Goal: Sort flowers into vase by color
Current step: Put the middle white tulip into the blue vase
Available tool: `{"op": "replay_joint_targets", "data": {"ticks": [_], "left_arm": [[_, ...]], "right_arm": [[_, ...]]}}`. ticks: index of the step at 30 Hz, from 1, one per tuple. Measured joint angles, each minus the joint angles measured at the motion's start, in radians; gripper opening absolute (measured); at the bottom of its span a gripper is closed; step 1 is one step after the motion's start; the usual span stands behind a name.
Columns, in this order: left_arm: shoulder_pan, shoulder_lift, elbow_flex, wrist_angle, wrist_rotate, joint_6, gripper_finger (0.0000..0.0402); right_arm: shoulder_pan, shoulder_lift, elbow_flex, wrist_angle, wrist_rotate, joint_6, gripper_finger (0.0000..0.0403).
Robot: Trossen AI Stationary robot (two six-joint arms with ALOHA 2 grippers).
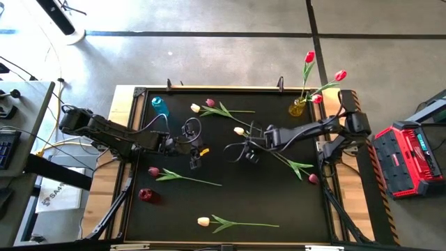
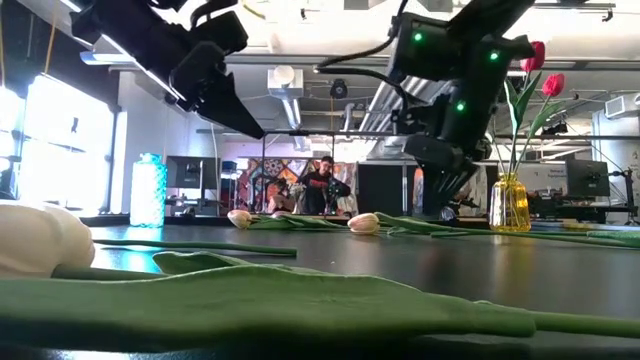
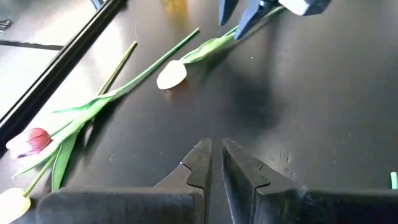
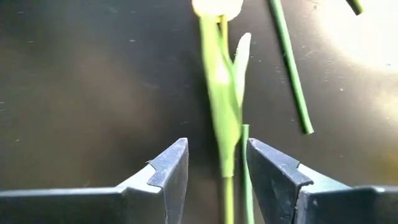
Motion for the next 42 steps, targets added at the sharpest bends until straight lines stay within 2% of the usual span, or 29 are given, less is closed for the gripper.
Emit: {"op": "replay_joint_targets", "data": {"ticks": [14, 17, 24, 26, 35, 42], "left_arm": [[-0.001, 0.000, 0.000, -0.021, -0.005, -0.008, 0.0026], [-0.001, 0.000, 0.000, -0.021, -0.005, -0.008, 0.0026], [-0.001, 0.028, 0.000, -0.014, -0.006, -0.034, 0.0026], [-0.001, 0.051, 0.000, -0.008, -0.006, -0.043, 0.0026], [0.000, 0.212, 0.000, 0.130, -0.005, -0.056, 0.0026], [0.012, 0.287, -0.001, 0.242, -0.004, -0.031, 0.0026]], "right_arm": [[-0.084, 0.065, 0.000, 0.029, -0.037, -0.066, 0.0140], [-0.084, 0.065, 0.000, 0.047, -0.037, -0.072, 0.0115], [-0.083, 0.065, 0.000, 0.046, -0.071, -0.091, 0.0021], [-0.083, 0.065, 0.000, 0.046, -0.070, -0.094, 0.0006], [-0.063, 0.020, 0.000, 0.083, -0.018, -0.064, 0.0003], [-0.024, -0.110, 0.000, 0.248, 0.027, -0.108, 0.0002]]}}
